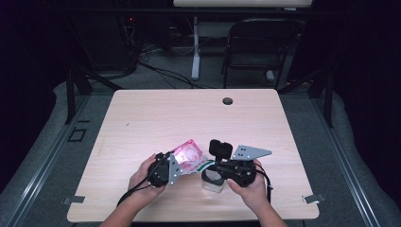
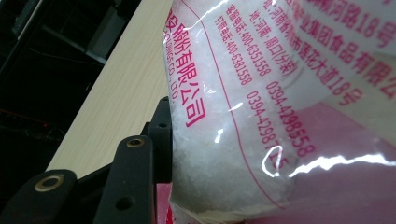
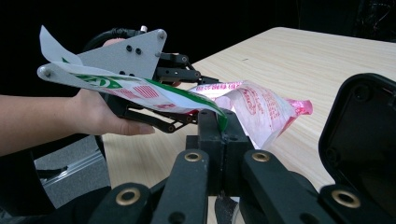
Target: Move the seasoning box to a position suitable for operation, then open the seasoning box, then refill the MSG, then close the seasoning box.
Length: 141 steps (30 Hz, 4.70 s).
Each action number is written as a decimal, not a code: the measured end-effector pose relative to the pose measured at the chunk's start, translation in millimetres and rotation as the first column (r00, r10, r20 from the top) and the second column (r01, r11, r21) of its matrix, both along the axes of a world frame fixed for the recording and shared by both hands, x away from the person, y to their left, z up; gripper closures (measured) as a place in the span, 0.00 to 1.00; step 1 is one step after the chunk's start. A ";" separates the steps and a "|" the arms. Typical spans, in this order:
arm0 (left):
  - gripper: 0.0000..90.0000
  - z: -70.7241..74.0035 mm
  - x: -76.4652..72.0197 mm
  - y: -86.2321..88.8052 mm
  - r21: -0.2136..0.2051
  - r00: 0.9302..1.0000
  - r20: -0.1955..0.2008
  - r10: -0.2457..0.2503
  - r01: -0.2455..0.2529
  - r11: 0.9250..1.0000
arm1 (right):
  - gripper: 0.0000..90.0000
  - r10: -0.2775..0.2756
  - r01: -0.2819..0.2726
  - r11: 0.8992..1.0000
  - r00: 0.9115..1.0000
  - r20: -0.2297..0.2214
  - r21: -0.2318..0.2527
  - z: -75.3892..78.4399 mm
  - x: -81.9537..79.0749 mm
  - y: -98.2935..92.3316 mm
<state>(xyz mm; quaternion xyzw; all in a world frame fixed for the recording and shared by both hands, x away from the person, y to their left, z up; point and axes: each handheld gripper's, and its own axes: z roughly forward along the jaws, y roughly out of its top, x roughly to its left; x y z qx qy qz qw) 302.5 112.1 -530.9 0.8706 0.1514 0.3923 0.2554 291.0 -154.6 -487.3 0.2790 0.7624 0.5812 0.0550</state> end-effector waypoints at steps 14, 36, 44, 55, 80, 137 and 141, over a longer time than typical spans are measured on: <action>0.66 -0.9 0.0 -1.9 0.021 0.999 0.038 0.010 -0.011 1.000 | 1.00 -0.002 0.002 1.000 1.000 -0.012 -0.009 -3.5 0.8 -2.4; 0.66 -3.8 0.1 -3.7 0.020 0.988 0.155 0.008 -0.011 1.000 | 1.00 0.000 0.000 0.999 1.000 0.024 -0.037 -3.8 -2.8 -2.5; 0.66 -4.0 0.4 -4.9 0.035 0.982 0.189 -0.001 -0.006 0.999 | 1.00 0.003 -0.002 0.999 0.999 0.032 -0.047 -3.8 -3.5 -3.9; 0.66 0.4 0.0 -5.3 0.070 0.975 0.222 -0.007 -0.009 0.997 | 1.00 0.000 0.002 0.998 0.999 0.039 -0.058 -4.2 -4.7 -4.6; 0.67 8.4 -2.9 -7.4 0.114 0.965 0.262 -0.023 -0.007 0.993 | 1.00 -0.003 0.005 0.998 1.000 0.029 -0.060 -7.0 -8.7 -7.0; 0.68 15.3 -5.1 -11.5 0.167 0.939 0.342 -0.038 -0.021 0.986 | 1.00 -0.009 0.010 0.998 1.000 0.009 -0.067 -12.6 -9.0 -9.4; 0.68 17.1 -5.8 -10.4 0.192 0.936 0.348 -0.044 -0.025 0.981 | 1.00 -0.006 0.006 0.997 1.000 0.006 -0.072 -13.4 -8.8 -8.5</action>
